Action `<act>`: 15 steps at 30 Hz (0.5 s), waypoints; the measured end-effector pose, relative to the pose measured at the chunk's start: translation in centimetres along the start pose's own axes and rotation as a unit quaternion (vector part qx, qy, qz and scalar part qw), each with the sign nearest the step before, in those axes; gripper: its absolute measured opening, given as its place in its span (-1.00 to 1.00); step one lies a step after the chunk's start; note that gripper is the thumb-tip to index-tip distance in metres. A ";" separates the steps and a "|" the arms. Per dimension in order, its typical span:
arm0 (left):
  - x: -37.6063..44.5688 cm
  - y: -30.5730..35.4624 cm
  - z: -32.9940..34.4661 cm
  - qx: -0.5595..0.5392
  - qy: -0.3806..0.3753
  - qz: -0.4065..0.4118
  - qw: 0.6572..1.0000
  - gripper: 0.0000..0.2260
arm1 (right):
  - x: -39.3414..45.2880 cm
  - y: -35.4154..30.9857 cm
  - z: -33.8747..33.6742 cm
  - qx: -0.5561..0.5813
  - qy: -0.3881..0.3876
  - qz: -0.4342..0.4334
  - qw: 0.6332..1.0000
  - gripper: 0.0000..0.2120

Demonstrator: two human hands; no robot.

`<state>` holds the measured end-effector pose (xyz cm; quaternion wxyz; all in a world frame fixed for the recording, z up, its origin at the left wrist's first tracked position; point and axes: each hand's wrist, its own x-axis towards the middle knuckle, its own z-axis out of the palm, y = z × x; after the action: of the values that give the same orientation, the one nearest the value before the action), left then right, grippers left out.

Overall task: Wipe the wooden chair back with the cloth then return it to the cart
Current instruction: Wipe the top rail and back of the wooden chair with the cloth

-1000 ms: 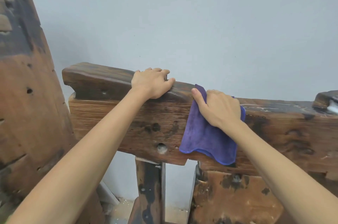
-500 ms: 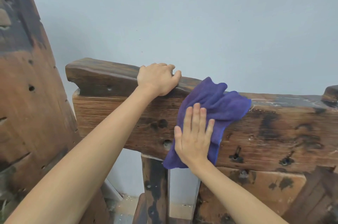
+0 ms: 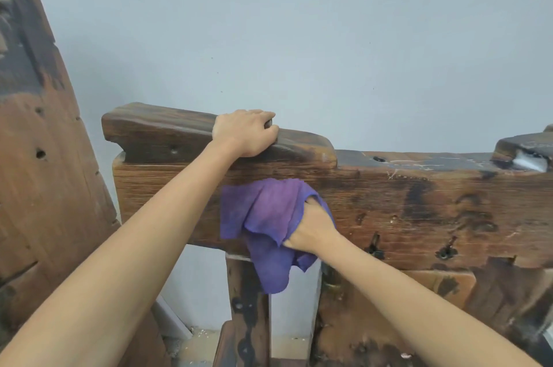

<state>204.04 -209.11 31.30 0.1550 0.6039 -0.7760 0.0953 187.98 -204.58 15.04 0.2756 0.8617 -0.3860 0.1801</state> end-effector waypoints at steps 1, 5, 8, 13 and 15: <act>0.1 -0.3 -0.2 0.009 -0.016 -0.003 1.000 -0.54 | -0.8 1.9 -1.1 -0.006 0.024 0.020 0.999 -0.77; 0.5 -0.3 -0.1 0.016 -0.068 -0.015 0.997 -0.47 | -7.3 9.2 -4.3 0.016 0.083 0.159 0.984 -0.76; 1.1 0.0 0.4 0.020 -0.064 -0.031 0.997 -0.48 | -13.5 14.3 -6.5 0.046 0.119 0.302 0.945 -0.73; 2.0 0.4 0.0 -0.031 -0.078 -0.069 0.994 -0.38 | -23.2 22.9 -7.6 0.000 0.201 0.354 0.913 -0.75; 2.4 2.5 0.3 -0.003 -0.097 -0.100 0.990 -0.28 | -24.7 24.5 -7.6 0.043 0.229 0.368 0.900 -0.83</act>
<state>201.03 -210.78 31.97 0.0901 0.6846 -0.7231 0.0179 152.78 -199.36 16.29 0.2335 0.6045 -0.5939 0.4769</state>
